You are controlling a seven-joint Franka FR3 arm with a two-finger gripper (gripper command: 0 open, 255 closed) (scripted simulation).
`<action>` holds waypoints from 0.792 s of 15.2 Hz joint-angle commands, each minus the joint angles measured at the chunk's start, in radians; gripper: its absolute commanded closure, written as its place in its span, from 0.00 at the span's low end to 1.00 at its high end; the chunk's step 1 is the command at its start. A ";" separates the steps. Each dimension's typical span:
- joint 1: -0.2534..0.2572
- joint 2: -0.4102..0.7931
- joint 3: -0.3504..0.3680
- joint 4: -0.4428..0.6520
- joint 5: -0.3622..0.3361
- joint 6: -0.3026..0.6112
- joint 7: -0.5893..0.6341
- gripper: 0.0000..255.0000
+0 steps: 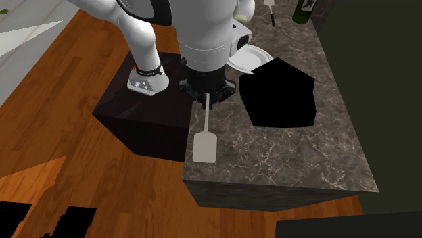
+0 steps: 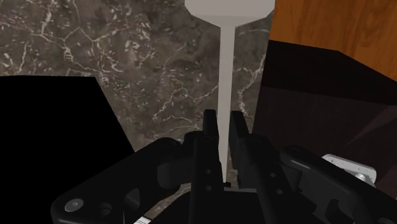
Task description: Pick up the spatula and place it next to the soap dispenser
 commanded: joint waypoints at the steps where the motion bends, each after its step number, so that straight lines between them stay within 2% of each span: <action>1: 0.006 0.007 0.006 0.030 0.010 -0.025 -0.005 1.00; 12: 0.031 0.045 0.036 0.183 0.052 -0.155 -0.029 1.00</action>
